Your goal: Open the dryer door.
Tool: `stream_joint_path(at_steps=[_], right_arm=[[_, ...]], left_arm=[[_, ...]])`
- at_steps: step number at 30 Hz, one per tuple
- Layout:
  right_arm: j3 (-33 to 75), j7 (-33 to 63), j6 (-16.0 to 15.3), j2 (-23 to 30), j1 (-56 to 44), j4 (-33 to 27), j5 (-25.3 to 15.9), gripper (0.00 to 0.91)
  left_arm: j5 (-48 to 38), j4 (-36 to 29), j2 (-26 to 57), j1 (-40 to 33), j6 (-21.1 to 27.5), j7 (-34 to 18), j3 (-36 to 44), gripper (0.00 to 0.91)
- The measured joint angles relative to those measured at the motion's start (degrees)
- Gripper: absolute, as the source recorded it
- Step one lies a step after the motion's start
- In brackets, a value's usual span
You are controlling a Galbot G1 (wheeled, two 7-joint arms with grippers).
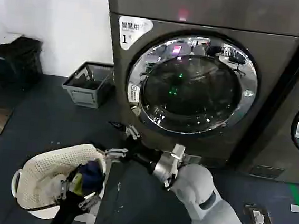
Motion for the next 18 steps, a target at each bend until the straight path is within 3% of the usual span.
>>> stream_joint_path(at_steps=[3, 6, 11, 18], right_arm=[[3.07, -3.62, -0.64, -0.71, 0.04, -1.15, -1.65, 0.907], [6.64, -6.17, 1.25, -1.82, 0.49, -2.87, -2.64, 0.907], [12.40, -8.96, 1.84, -3.78, 1.97, -6.52, -4.85, 0.907], [16.64, -14.06, 7.20, -3.98, 6.17, -16.49, -5.91, 0.907]], left_arm=[[-0.18, 0.18, 0.16, -0.17, 0.45, 0.19, 0.09, 0.907], [-0.20, 0.51, 0.41, -0.25, 0.88, 0.20, 0.10, 0.907], [-0.81, 0.51, 0.81, -0.81, 3.29, -0.41, 0.09, 0.907], [-2.42, 1.04, 1.30, -1.44, 5.63, -0.22, -0.37, 0.907]])
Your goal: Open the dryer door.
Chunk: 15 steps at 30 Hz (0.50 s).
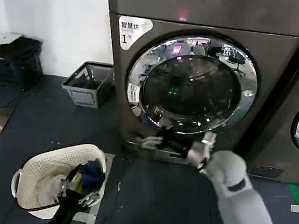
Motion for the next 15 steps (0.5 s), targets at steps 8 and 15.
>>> stream_joint_path(at_steps=[8, 15], right_arm=[[-2.98, -3.75, 5.98, 3.21, 6.75, -11.72, -5.70, 0.907], [-5.68, -1.60, 8.19, 6.81, 11.81, -18.92, -6.97, 0.907]], left_arm=[[0.43, -0.16, -0.48, 0.51, 1.80, 1.23, -0.20, 0.907], [0.60, -0.36, -0.68, 0.87, 2.02, 0.97, -0.31, 0.907]])
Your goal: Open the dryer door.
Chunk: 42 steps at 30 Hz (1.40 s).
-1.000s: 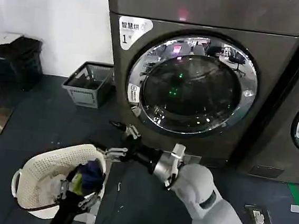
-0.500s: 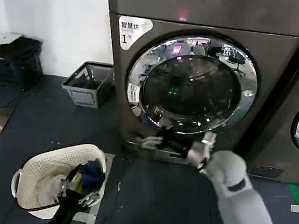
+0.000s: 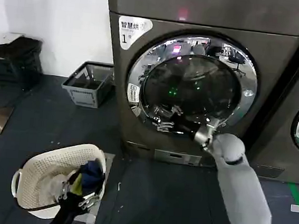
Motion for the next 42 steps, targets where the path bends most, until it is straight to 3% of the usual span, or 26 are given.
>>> stream_joint_path(at_steps=[7, 29, 35, 42], right_arm=[[-1.80, 1.07, 1.85, 1.74, 2.60, -3.98, -0.98, 0.907], [-6.97, 1.23, 2.27, 5.18, 8.10, -10.68, -0.80, 0.907], [-6.71, -1.40, -0.09, 5.37, 8.93, -11.33, 2.18, 0.907], [-6.16, -7.28, -2.27, 3.88, 7.17, -8.66, 2.91, 0.907]], left_arm=[[0.66, 0.30, -0.52, 0.24, 0.43, -0.48, 0.61, 0.907], [-0.35, 0.81, -0.38, 0.16, 1.29, -0.73, 0.74, 0.907], [-0.76, -0.26, -0.02, 0.39, 3.52, -0.22, 0.85, 0.907], [-2.76, 0.45, 1.07, -1.29, 4.26, 0.36, 0.02, 0.907]])
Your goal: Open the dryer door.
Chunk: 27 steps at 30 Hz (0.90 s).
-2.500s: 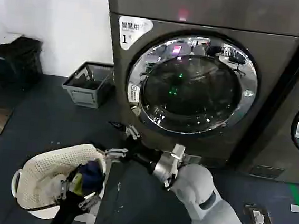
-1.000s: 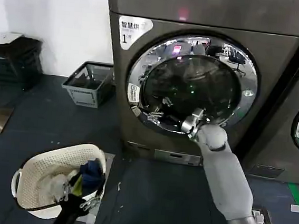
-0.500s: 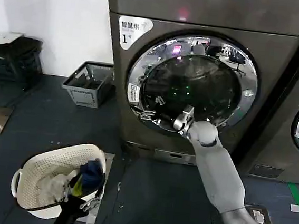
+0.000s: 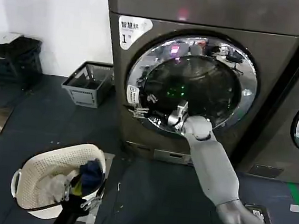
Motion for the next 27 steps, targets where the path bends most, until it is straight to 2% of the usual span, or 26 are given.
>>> stream_joint_path(at_steps=[7, 10, 13, 16, 19, 24, 27], right_arm=[[2.02, -7.45, -3.63, -2.34, -3.18, 4.72, -0.19, 0.907], [3.03, -11.83, -4.17, -3.49, -5.30, 7.46, -0.33, 0.907], [4.24, -15.72, -4.42, -4.58, -7.59, 10.07, -0.32, 0.907], [5.36, -19.17, -4.81, -5.62, -9.75, 12.35, -0.44, 0.907], [7.73, -23.23, -4.73, -6.95, -13.07, 15.57, -0.80, 0.907], [14.42, -28.29, -3.39, -9.02, -21.01, 22.02, -0.01, 0.907], [19.31, -29.23, -1.54, -9.88, -26.44, 25.91, 0.29, 0.907]], left_arm=[[-4.77, 2.81, 2.21, -4.48, 1.75, -0.14, -1.37, 0.907], [-5.52, 4.71, 4.07, -6.87, 1.12, -0.20, -1.85, 0.907], [-8.18, 6.52, 6.42, -9.03, 2.06, -4.49, -1.62, 0.907], [-12.05, 6.63, 8.72, -10.58, 5.79, -7.12, -1.09, 0.907], [-13.32, 7.22, 10.88, -12.03, 6.07, -5.97, -1.10, 0.907], [-15.70, 8.88, 14.74, -15.39, 12.06, -7.40, 0.43, 0.907], [-20.01, 10.29, 16.81, -18.22, 13.61, -4.96, 1.73, 0.907]])
